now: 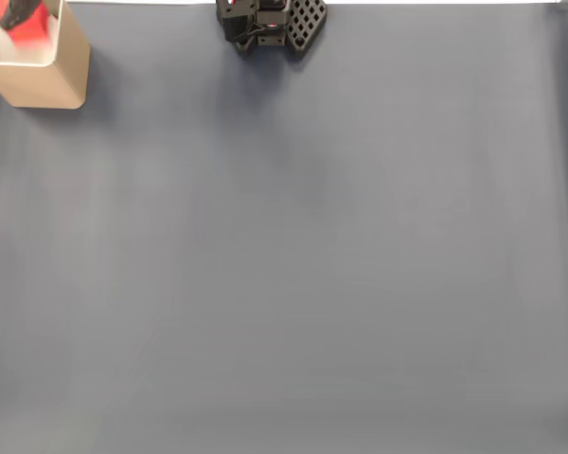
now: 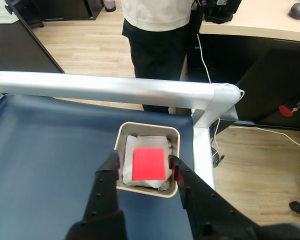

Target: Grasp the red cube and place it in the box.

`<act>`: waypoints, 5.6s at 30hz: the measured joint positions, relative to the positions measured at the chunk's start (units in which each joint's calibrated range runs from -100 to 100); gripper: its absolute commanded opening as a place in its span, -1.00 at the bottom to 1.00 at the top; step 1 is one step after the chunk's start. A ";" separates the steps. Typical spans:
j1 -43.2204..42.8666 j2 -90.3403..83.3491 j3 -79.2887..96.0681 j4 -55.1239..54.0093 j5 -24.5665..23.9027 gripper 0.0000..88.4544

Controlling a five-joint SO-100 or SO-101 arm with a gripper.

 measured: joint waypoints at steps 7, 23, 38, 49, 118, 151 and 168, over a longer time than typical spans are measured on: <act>-0.07 -0.17 0.00 0.00 -1.03 -0.22; -0.15 -0.69 0.90 -0.48 -1.22 -0.22; -0.15 -1.30 1.99 -1.35 -1.22 -1.00; -9.50 3.91 -3.44 -2.55 -0.05 -1.00; -72.40 -37.95 48.28 -4.06 -2.59 -1.00; -72.40 -46.81 48.82 22.91 1.37 -1.00; -72.40 -47.59 48.82 27.53 1.27 -1.00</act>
